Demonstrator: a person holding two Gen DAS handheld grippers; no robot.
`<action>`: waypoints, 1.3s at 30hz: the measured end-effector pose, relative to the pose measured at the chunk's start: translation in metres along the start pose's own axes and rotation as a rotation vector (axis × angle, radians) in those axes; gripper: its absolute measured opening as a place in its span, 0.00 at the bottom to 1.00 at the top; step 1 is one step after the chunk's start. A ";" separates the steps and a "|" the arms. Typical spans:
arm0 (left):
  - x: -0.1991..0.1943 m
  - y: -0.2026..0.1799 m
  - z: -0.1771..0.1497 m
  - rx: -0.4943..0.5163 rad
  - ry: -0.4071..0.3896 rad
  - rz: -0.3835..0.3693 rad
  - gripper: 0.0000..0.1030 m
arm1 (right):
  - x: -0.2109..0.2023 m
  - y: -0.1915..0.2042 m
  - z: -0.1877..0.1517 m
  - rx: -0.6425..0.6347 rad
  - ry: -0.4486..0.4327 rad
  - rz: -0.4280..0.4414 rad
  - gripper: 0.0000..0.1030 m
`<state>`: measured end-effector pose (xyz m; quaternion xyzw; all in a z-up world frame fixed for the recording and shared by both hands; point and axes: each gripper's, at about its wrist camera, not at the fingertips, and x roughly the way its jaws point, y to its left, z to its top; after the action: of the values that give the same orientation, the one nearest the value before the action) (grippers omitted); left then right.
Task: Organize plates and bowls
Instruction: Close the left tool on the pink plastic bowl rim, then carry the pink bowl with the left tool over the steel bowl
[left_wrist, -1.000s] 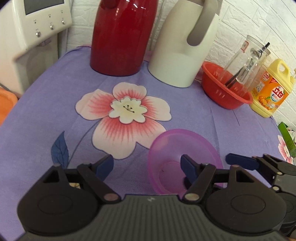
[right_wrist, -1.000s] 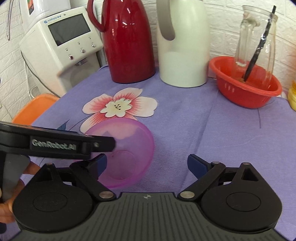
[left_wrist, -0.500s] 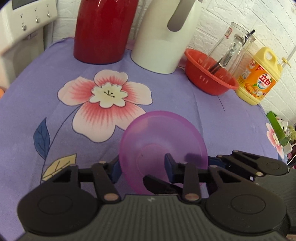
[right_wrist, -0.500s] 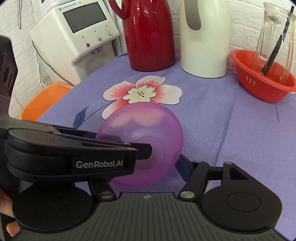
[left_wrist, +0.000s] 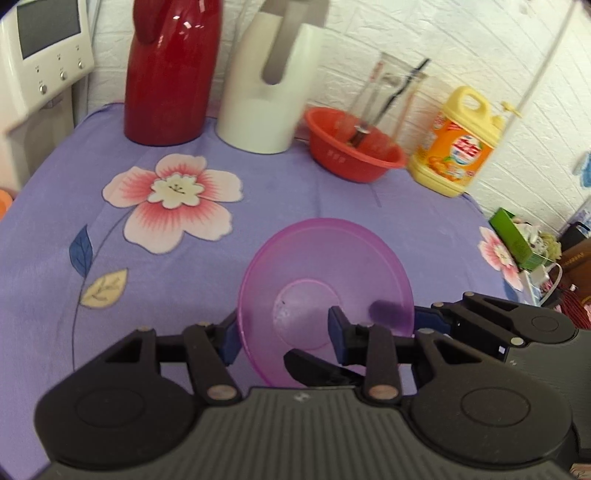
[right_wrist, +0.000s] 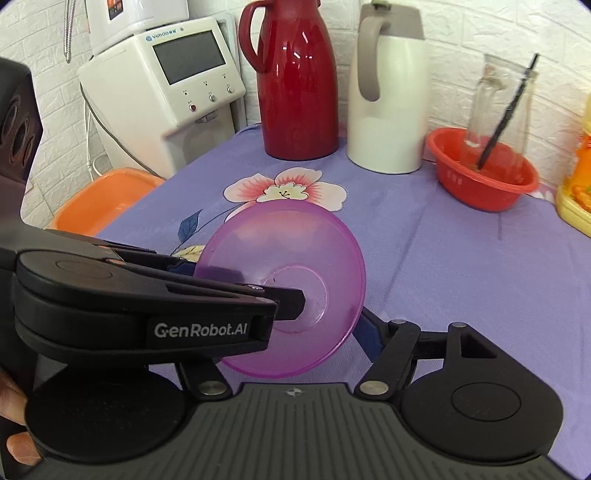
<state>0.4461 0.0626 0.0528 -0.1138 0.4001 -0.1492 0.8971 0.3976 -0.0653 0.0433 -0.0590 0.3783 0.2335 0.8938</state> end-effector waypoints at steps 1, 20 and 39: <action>-0.006 -0.008 -0.006 0.007 -0.003 -0.008 0.33 | -0.011 0.001 -0.006 0.000 -0.006 -0.011 1.00; -0.071 -0.173 -0.182 0.224 0.102 -0.195 0.33 | -0.175 -0.015 -0.189 0.124 -0.045 -0.212 1.00; -0.122 -0.153 -0.195 0.160 -0.184 -0.146 0.97 | -0.227 -0.027 -0.269 0.431 -0.376 -0.263 1.00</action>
<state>0.1950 -0.0522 0.0587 -0.0838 0.2937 -0.2346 0.9228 0.0990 -0.2498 0.0110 0.1275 0.2364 0.0371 0.9625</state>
